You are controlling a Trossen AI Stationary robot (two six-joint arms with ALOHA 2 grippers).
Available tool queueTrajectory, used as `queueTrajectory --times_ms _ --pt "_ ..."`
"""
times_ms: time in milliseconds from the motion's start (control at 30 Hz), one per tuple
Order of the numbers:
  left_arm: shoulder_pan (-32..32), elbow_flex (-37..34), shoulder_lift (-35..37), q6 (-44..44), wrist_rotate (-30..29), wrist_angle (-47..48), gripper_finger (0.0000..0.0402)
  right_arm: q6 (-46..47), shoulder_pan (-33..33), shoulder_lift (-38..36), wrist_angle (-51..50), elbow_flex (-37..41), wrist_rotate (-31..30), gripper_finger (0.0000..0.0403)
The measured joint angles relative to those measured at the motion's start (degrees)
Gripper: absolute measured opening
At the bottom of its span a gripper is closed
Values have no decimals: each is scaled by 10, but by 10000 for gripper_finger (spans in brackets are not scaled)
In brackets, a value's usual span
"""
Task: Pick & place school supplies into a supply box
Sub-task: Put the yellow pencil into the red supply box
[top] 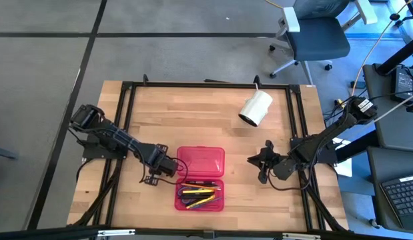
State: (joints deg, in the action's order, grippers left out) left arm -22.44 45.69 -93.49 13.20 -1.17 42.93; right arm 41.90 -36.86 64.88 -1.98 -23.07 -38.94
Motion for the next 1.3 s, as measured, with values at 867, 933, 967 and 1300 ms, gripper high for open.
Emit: queueTrajectory --times_ms 867,933,967,1300 --pt "-111 -6 47 173 29 3 6 -1 0 0 0 0 0 48" --pt "-117 -5 48 181 36 6 6 -1 0 0 1 0 0 48" --pt "-119 -5 49 185 42 7 6 -1 0 0 1 0 0 48" --pt "-120 -4 108 255 93 15 7 1 0 0 5 1 0 48"
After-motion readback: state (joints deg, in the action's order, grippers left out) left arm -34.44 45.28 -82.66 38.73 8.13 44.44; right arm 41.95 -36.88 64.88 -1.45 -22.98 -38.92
